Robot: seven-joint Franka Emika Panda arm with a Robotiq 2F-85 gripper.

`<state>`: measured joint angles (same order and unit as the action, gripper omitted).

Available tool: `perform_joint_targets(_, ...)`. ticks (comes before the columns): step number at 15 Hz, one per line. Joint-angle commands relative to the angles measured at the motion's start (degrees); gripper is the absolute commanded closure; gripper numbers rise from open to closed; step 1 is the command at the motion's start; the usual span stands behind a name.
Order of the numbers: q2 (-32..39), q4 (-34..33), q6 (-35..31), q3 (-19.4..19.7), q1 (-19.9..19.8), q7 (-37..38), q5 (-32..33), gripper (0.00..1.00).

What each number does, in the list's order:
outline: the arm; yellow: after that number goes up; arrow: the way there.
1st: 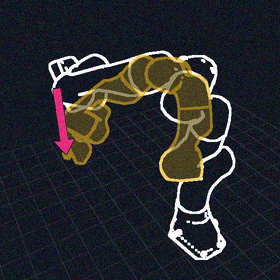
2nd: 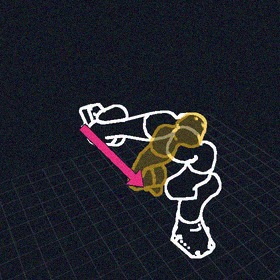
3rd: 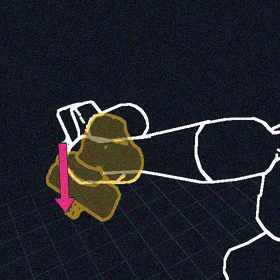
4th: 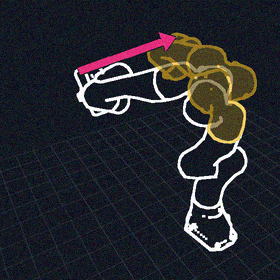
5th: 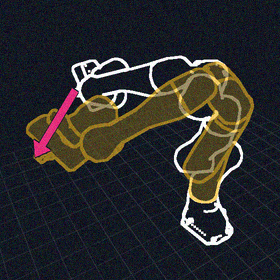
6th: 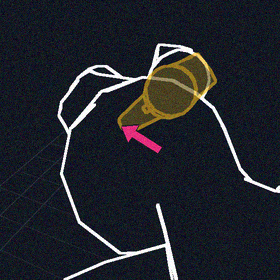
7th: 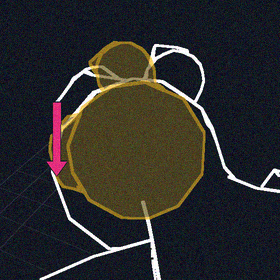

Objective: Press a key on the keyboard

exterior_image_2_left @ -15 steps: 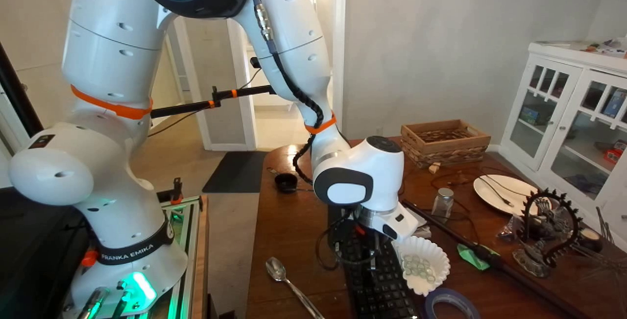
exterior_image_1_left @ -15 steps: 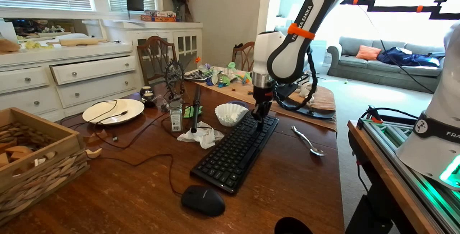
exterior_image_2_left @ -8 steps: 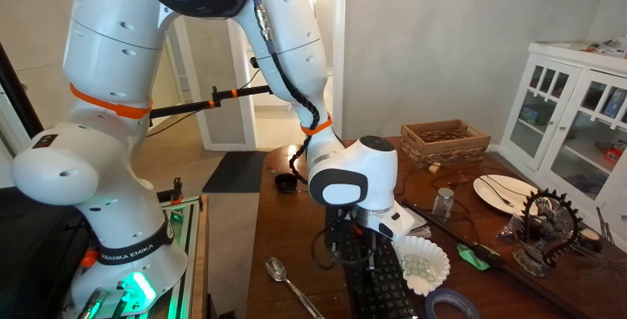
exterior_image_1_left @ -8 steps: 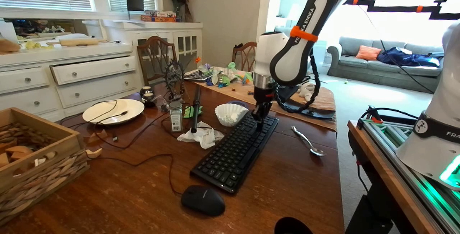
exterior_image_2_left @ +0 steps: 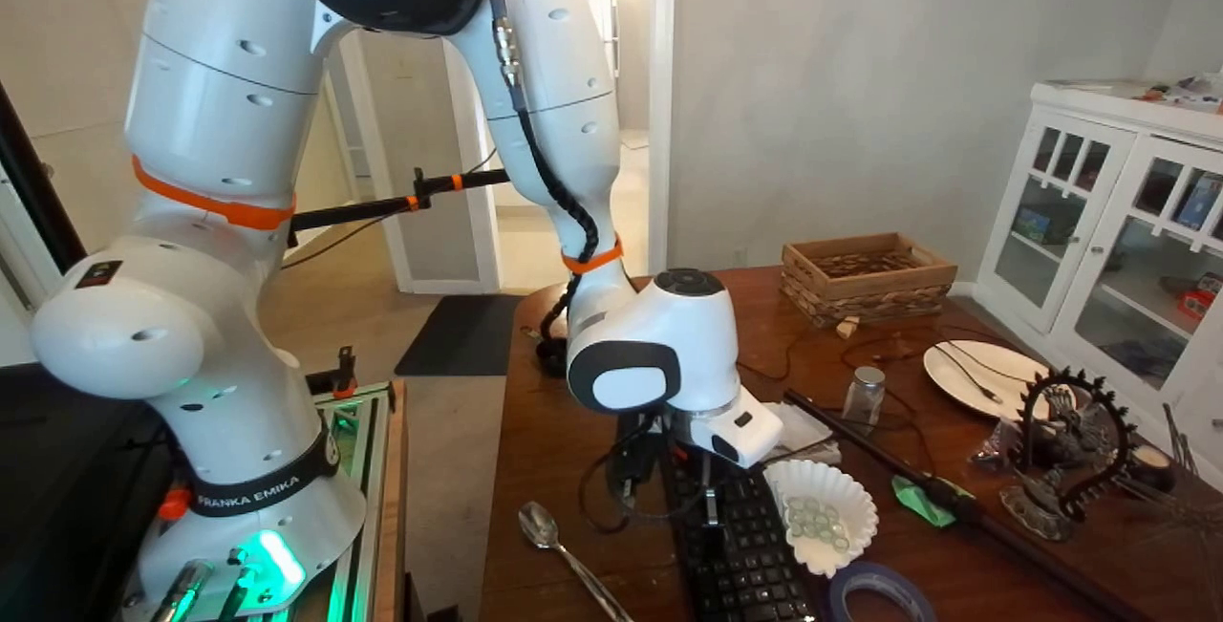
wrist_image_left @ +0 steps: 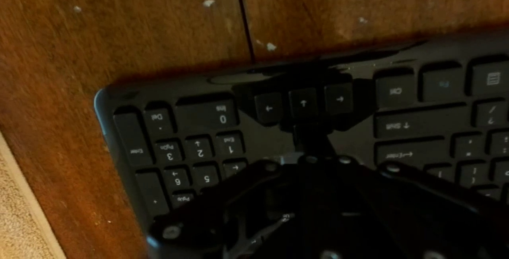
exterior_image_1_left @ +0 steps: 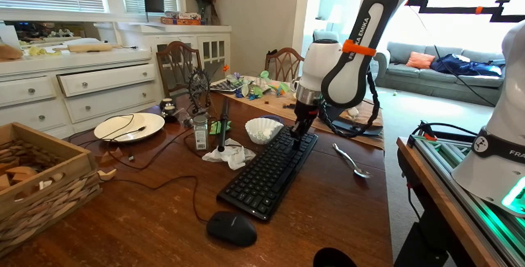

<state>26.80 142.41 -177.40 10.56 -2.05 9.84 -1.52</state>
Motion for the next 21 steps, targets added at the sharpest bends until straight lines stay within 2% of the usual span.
perform_joint_targets(1, 4.1, 0.1, -5.1, 0.2, 1.5, 0.8, -2.0, 1.00)
perform_joint_targets(14, 3.2, 1.8, -8.5, 0.8, 3.0, 0.5, -4.4, 1.00)
perform_joint_targets(16, -0.4, 2.5, -3.9, 4.5, 6.0, 0.5, -4.3, 1.00)
perform_joint_targets(19, -4.7, 4.6, 0.9, 18.2, 18.6, 3.0, -3.0, 1.00)
perform_joint_targets(21, -7.6, 5.1, 4.3, 24.5, 24.2, 4.7, -0.5, 1.00)
